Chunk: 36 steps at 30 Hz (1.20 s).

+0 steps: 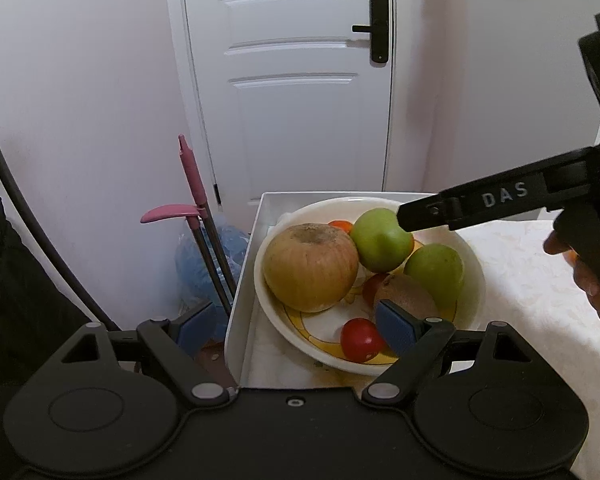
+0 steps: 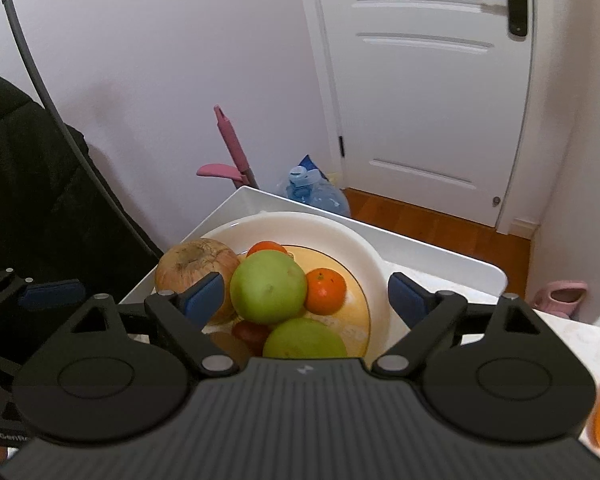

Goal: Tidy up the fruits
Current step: 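Move both open tools back toward the two oranges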

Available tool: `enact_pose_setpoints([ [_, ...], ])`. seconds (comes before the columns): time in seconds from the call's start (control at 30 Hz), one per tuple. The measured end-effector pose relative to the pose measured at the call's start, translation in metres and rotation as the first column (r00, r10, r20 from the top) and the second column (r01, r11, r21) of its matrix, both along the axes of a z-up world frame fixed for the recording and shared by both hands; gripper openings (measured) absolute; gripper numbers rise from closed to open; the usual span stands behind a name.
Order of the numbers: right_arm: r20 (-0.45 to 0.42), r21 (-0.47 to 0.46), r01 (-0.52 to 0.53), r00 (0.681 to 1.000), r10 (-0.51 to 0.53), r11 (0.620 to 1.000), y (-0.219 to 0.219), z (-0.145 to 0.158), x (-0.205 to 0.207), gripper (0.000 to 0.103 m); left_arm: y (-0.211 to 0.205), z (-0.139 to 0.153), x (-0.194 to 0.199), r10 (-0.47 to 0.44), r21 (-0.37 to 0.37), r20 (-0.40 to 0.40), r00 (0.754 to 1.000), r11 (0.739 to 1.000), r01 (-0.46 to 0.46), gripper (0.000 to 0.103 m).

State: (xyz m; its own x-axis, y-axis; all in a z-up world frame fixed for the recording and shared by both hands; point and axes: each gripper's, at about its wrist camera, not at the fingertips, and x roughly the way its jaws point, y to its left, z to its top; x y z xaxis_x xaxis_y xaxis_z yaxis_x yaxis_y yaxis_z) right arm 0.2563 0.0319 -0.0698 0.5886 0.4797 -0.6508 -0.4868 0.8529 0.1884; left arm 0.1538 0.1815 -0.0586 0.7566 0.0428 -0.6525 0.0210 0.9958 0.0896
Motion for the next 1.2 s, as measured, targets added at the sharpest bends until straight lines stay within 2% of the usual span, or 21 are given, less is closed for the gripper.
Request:
enact_pose_setpoints([
  [0.3,0.028,-0.007,0.068,0.997,-0.068,0.998,-0.018,0.027,-0.028,0.103,-0.010,0.018,-0.008,-0.024,0.001,0.037,0.999,1.000,0.024,0.090],
  [0.57,0.049,-0.015,0.186,0.981,-0.185,0.982,-0.055,0.048,-0.067,0.103,-0.028,0.036,-0.019,-0.060,-0.003,0.089,0.994,0.998,0.061,0.090],
  [0.7,0.054,-0.010,0.252,0.966,-0.251,0.968,-0.083,0.055,-0.088,0.103,-0.038,0.044,-0.025,-0.093,-0.030,0.095,0.991,0.995,0.097,0.090],
  [1.03,0.088,-0.039,0.341,0.937,-0.337,0.939,-0.172,0.062,-0.131,0.103,-0.091,0.054,-0.049,-0.114,0.037,0.117,0.987,0.993,0.110,0.090],
  [1.2,0.091,-0.052,0.355,0.932,-0.350,0.933,-0.219,0.060,-0.144,0.103,-0.127,0.053,-0.060,-0.108,0.031,0.113,0.988,0.994,0.105,0.093],
])
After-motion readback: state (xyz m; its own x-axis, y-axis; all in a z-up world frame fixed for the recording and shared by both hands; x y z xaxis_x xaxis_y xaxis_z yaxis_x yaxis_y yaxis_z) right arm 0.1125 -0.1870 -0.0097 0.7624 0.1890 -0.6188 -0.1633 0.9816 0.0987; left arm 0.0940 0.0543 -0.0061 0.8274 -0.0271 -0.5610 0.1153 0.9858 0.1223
